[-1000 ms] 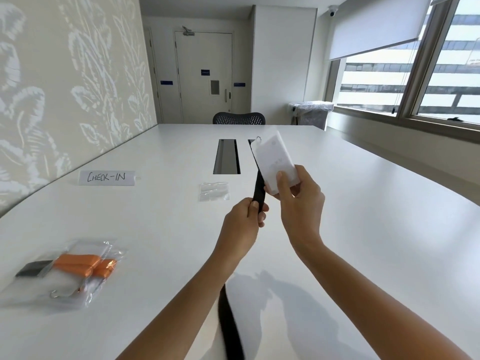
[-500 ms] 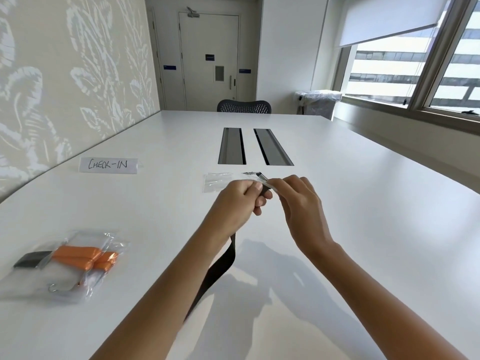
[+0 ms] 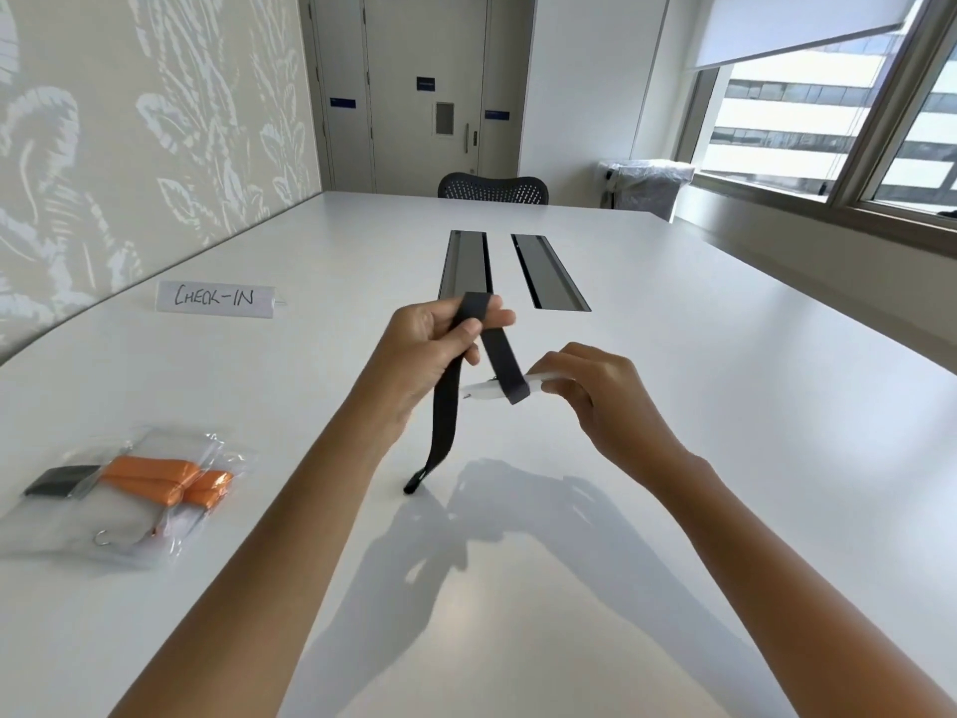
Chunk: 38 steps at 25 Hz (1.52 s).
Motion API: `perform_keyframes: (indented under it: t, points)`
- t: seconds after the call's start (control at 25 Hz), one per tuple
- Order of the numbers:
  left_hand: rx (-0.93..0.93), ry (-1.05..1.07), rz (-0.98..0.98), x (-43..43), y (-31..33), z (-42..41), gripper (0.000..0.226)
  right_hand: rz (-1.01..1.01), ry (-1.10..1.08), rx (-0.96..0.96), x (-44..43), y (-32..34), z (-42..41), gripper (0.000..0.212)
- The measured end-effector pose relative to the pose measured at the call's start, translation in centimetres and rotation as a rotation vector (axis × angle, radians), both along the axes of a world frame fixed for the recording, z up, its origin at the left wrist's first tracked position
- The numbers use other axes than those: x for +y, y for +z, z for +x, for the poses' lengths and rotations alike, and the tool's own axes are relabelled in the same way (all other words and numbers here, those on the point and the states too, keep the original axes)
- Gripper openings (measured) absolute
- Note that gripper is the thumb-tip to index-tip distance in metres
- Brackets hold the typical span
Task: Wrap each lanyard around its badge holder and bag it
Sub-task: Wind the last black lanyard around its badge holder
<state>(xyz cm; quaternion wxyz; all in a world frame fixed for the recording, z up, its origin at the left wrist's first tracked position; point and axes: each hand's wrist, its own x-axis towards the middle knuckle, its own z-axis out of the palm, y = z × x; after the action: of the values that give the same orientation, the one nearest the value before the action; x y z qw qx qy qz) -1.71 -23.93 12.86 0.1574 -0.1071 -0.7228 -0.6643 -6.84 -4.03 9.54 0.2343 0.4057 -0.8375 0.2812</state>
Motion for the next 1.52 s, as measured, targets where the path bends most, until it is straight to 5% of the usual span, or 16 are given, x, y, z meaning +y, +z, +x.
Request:
perform_keyframes:
  t: [0.24,0.56,1.12,1.52]
  points:
    - [0.03,-0.054,-0.148,-1.9,-2.1,-1.1,0.042,-0.069,0.117,-0.255,0.2,1.2,0.4,0.019]
    - [-0.073,-0.035,-0.155,-1.7,-4.9,-2.0,0.038,-0.413,0.174,-0.57,0.9,2.2,0.7,0.011]
    - [-0.032,0.066,-0.247,3.0,-7.7,-1.1,0.03,-0.765,0.069,-0.609,2.6,3.6,0.4,0.02]
    - [-0.033,0.227,-0.351,3.0,-7.3,-1.4,0.003,-0.666,-0.252,-0.428,3.3,2.4,-0.9,0.01]
